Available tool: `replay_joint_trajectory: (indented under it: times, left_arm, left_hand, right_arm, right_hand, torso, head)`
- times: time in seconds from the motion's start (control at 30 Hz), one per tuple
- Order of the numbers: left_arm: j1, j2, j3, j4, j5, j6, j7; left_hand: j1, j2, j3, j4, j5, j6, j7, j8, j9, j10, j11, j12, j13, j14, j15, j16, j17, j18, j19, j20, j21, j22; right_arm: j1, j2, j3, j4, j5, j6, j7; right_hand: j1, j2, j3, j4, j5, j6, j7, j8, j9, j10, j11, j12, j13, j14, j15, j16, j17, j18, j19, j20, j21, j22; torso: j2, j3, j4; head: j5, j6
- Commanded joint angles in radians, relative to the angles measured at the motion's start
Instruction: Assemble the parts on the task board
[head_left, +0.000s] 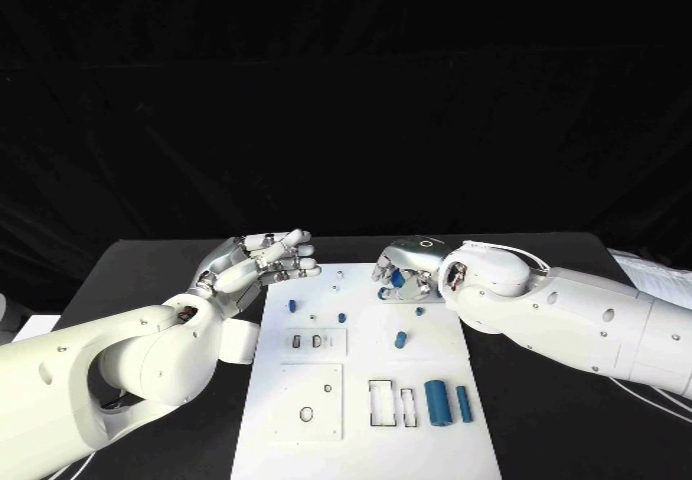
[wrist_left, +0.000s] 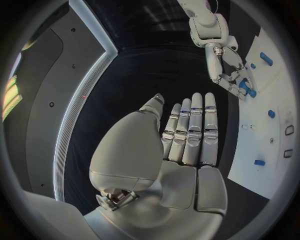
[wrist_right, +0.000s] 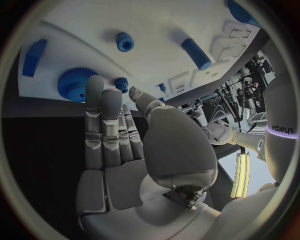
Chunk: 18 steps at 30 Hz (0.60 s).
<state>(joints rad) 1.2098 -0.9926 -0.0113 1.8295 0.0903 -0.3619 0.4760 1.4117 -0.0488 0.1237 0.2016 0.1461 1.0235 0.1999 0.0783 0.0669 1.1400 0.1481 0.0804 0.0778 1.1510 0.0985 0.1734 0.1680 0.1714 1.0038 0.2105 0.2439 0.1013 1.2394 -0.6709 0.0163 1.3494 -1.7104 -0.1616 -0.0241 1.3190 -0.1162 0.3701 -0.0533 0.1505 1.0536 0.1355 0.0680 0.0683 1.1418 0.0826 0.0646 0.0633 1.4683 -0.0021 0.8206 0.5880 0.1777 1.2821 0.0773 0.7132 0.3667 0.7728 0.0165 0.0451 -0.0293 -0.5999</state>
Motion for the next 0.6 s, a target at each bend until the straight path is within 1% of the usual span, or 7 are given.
replay_joint_trajectory:
  times: [0.03,0.07,0.17,0.2,0.33,0.47,0.6]
  left_arm:
    - [0.003,0.001,0.001,0.004,0.004,0.020,0.003]
    - [0.004,0.001,0.001,0.005,0.004,0.019,0.002]
    - [0.005,-0.001,0.001,0.005,0.004,0.018,0.000]
    - [0.005,-0.001,0.001,0.005,0.004,0.018,0.000]
    - [0.006,-0.004,0.001,0.006,0.004,0.017,-0.002]
    - [0.007,-0.005,0.001,0.004,0.004,0.017,-0.003]
    - [0.007,-0.004,0.001,0.001,0.004,0.017,-0.005]
  left_hand:
    - [0.002,-0.002,0.000,-0.006,-0.005,-0.001,0.006,-0.003,-0.001,-0.005,0.000,-0.004,-0.002,-0.003,0.005,-0.004,0.001,0.011,-0.001,0.004,-0.005,-0.001]
    - [0.002,-0.002,0.000,-0.007,-0.005,-0.001,0.006,-0.003,-0.001,-0.006,0.000,-0.004,-0.002,-0.003,0.005,-0.004,0.001,0.011,-0.001,0.004,-0.005,-0.001]
    - [0.002,-0.002,0.000,-0.007,-0.005,-0.002,0.006,-0.005,-0.001,-0.007,0.001,-0.005,-0.002,-0.003,0.006,-0.005,0.002,0.011,-0.001,0.004,-0.006,-0.001]
    - [0.002,-0.002,0.000,-0.007,-0.005,-0.002,0.006,-0.005,-0.001,-0.007,0.001,-0.005,-0.002,-0.003,0.006,-0.005,0.002,0.011,-0.001,0.004,-0.006,-0.001]
    - [0.002,-0.002,0.000,-0.007,-0.005,-0.002,0.006,-0.005,-0.001,-0.007,0.001,-0.005,-0.002,-0.003,0.006,-0.005,0.002,0.011,-0.001,0.004,-0.006,-0.001]
    - [0.002,-0.001,0.001,-0.007,-0.004,-0.002,0.007,-0.005,-0.001,-0.008,0.001,-0.007,-0.003,-0.003,0.006,-0.006,0.002,0.011,-0.001,0.004,-0.006,-0.002]
    - [0.002,-0.001,0.001,-0.008,-0.004,-0.002,0.007,-0.006,-0.001,-0.008,0.001,-0.007,-0.003,-0.003,0.006,-0.006,0.002,0.011,-0.001,0.004,-0.006,-0.002]
  right_arm:
    - [0.000,0.007,0.000,-0.008,-0.026,0.037,-0.001]
    - [0.000,0.009,0.000,-0.012,-0.027,0.041,-0.001]
    - [0.000,0.013,-0.001,-0.017,-0.031,0.052,-0.003]
    - [0.000,0.014,-0.001,-0.019,-0.033,0.056,-0.004]
    - [0.000,0.015,-0.001,-0.022,-0.038,0.068,-0.009]
    - [-0.001,0.015,-0.001,-0.023,-0.046,0.078,-0.013]
    - [-0.001,0.013,-0.001,-0.023,-0.054,0.080,-0.015]
  right_hand:
    - [0.005,-0.011,0.002,0.011,-0.006,-0.002,0.001,-0.003,0.001,-0.003,0.001,-0.002,-0.001,0.030,-0.004,0.034,0.034,0.000,-0.005,-0.001,0.030,0.030]
    - [0.005,-0.010,0.004,0.013,-0.005,0.000,0.001,-0.003,0.001,-0.001,0.001,-0.001,0.000,0.031,-0.004,0.054,0.055,-0.003,-0.001,-0.001,0.048,0.052]
    - [0.008,-0.011,0.012,0.021,-0.005,0.008,0.000,-0.002,0.002,0.007,0.000,0.000,0.000,0.036,-0.006,0.116,0.120,-0.011,0.013,0.000,0.108,0.122]
    - [0.008,-0.011,0.014,0.023,-0.005,0.011,0.000,-0.001,0.003,0.009,-0.001,0.000,0.000,0.037,-0.005,0.134,0.139,-0.014,0.016,-0.001,0.125,0.142]
    - [0.010,-0.014,0.022,0.030,-0.006,0.017,0.001,-0.001,0.003,0.015,-0.002,-0.001,0.000,0.033,-0.005,0.172,0.176,-0.018,0.019,-0.001,0.166,0.186]
    - [0.012,-0.016,0.029,0.036,-0.007,0.024,0.000,-0.001,0.004,0.022,-0.004,-0.001,0.000,0.032,-0.006,0.210,0.214,-0.024,0.025,0.000,0.208,0.234]
    - [0.013,-0.017,0.034,0.040,-0.008,0.028,-0.001,-0.001,0.004,0.027,-0.004,0.000,0.000,0.032,-0.007,0.235,0.241,-0.028,0.030,0.001,0.237,0.268]
  torso:
    - [0.004,0.0012,0.0024]
    - [0.004,0.0008,0.0036]
    - [0.006,0.0017,0.0047]
    - [0.006,0.0023,0.0035]
    - [0.007,0.0027,0.0005]
    - [0.008,0.0019,0.0006]
    - [0.010,0.0026,0.0011]
  head:
    - [-0.004,0.002]
    - [-0.007,0.003]
    - [-0.004,0.002]
    - [-0.002,0.002]
    - [-0.002,-0.001]
    - [-0.001,-0.002]
    - [-0.001,-0.002]
